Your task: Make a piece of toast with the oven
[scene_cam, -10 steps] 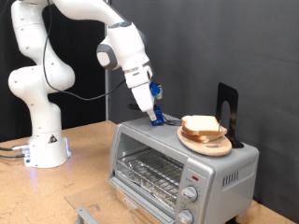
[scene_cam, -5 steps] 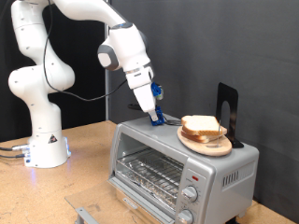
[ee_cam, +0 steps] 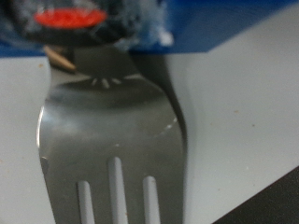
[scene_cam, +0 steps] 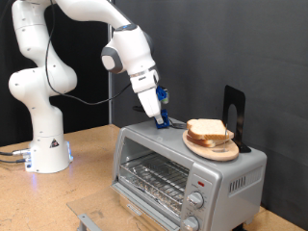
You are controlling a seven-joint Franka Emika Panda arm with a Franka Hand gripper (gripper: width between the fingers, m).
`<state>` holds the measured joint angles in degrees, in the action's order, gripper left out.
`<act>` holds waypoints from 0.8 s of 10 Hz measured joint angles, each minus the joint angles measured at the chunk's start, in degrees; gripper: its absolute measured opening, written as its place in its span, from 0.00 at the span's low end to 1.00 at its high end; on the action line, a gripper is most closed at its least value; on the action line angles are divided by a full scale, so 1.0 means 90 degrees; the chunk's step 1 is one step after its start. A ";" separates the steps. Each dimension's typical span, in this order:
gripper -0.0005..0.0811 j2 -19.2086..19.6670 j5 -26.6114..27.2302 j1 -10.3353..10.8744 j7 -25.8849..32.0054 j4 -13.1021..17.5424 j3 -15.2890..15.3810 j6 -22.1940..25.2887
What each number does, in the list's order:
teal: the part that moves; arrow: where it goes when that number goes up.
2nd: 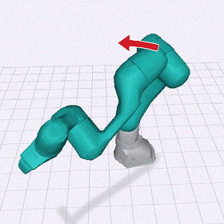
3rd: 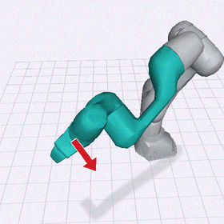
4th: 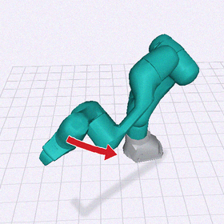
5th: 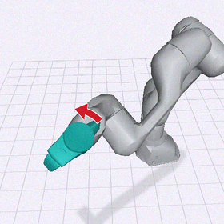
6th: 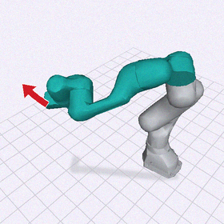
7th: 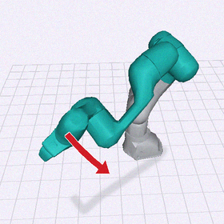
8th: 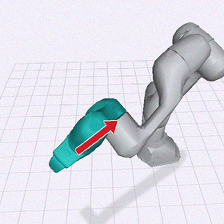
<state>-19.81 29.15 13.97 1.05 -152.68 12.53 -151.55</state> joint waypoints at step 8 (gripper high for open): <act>0.60 0.0001 0.0061 0.0000 0.0000 0.0000 -0.0026 0.0035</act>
<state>-19.80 29.70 13.96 1.05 -152.69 12.29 -151.24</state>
